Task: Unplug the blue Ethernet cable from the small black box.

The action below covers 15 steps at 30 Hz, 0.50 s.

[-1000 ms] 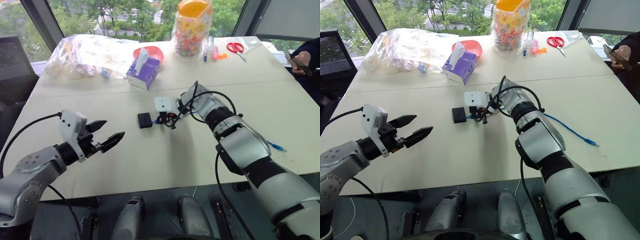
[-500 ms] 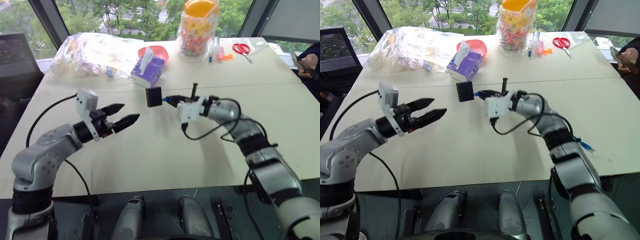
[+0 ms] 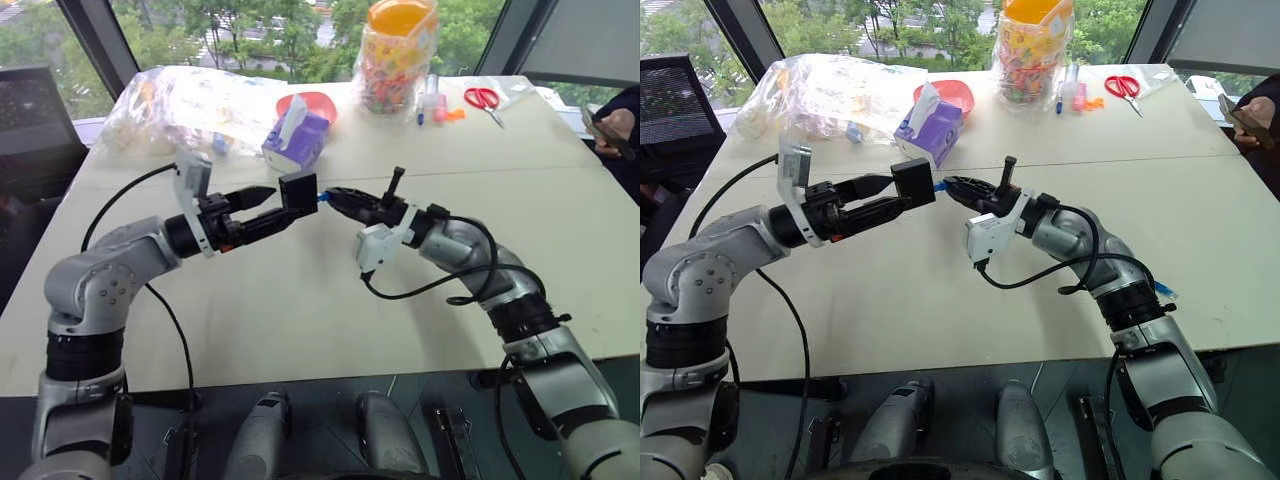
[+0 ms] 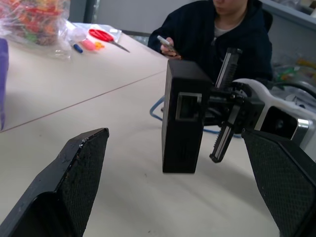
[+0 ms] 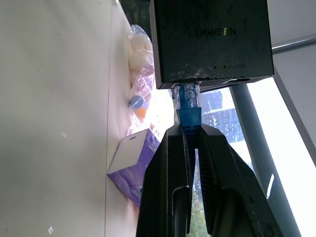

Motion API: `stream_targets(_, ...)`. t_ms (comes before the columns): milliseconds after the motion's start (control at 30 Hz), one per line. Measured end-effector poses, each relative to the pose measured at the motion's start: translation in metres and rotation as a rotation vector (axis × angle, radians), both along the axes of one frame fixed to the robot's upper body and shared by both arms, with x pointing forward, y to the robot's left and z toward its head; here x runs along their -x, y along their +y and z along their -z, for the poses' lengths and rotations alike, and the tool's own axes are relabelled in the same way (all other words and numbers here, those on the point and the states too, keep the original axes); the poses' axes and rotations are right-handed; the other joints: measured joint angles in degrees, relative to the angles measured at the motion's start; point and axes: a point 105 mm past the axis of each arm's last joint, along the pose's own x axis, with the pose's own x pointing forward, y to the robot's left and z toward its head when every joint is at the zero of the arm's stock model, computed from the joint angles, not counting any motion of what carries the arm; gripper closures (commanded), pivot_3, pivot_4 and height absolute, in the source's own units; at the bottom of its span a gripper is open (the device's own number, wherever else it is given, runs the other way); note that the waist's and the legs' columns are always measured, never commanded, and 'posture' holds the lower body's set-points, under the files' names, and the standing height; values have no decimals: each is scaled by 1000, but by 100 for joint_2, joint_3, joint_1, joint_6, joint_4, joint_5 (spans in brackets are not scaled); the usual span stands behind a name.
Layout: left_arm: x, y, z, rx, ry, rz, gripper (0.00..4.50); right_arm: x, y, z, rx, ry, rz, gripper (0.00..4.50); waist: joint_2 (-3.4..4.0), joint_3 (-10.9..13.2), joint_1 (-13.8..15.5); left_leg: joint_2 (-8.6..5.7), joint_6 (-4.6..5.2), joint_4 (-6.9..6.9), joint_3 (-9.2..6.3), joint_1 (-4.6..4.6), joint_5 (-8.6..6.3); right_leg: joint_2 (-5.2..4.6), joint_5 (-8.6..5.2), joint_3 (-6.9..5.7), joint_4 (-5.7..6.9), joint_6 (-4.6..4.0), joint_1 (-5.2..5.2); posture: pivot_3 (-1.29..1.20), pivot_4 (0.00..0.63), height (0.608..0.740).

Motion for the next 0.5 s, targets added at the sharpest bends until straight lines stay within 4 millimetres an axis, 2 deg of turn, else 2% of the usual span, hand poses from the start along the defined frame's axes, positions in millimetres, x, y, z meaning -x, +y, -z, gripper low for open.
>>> stream_targets(100,0,-2,0,11,2,7,0,0,-2,2,7,4,6,4487,0,0,-6,0,0,0,0,0,0,0,0,0,0,0,0,0,150,728)
stream_targets(200,0,-2,0,12,2,11,770,0,-2,3,15,3,7,4500,-1,0,-10,0,0,0,0,0,0,0,0,0,0,0,0,0,150,728)
stream_targets(233,0,-2,0,12,2,11,1222,1,-2,3,17,0,4,4500,-1,0,-7,0,0,0,0,0,0,0,0,0,0,0,0,0,150,728)
stream_targets(500,2,-4,0,10,4,30,3911,7,4,2,36,-14,-26,4500,-1,0,-4,0,0,0,0,0,0,0,0,0,0,0,0,0,150,728)
